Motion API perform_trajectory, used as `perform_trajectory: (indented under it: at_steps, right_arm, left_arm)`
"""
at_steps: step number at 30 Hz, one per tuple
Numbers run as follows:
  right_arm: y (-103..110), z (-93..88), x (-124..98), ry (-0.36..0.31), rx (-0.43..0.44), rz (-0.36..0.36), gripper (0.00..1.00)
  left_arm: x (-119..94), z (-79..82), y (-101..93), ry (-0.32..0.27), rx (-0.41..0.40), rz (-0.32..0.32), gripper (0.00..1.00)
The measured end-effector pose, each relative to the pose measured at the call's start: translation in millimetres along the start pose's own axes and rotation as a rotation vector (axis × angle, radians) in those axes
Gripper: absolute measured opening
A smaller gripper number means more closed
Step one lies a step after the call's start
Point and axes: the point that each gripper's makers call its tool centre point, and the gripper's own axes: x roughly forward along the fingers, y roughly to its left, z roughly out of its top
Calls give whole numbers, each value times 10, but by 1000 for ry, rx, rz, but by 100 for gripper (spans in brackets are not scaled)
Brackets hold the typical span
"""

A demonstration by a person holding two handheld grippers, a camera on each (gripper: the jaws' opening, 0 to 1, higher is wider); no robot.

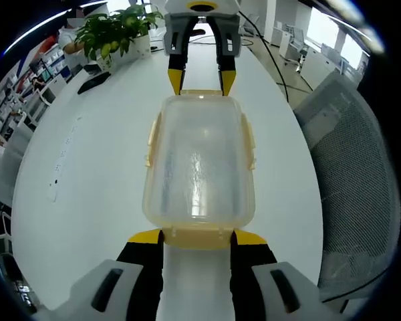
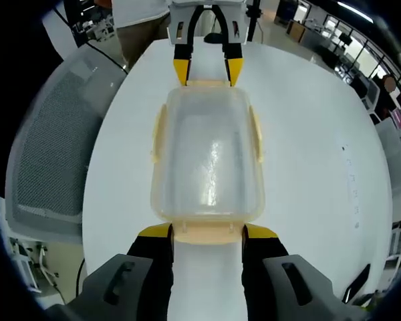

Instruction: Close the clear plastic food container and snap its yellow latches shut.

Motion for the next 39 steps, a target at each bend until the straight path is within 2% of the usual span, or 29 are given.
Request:
perform_trajectory:
  at_steps: [18,32,39]
  right_arm:
    - [-9,-13,39,-3,-3,11,37]
    - [21,-28,54,-17,5,12,38]
    - [24,-47,34,-20,27,5,40]
  left_arm:
    - [18,-13,-11,-12,-17,-20,33]
    - [62,-34,-37,-18,15,-9,34]
    - [63,-22,-61,-30,11,-11,40]
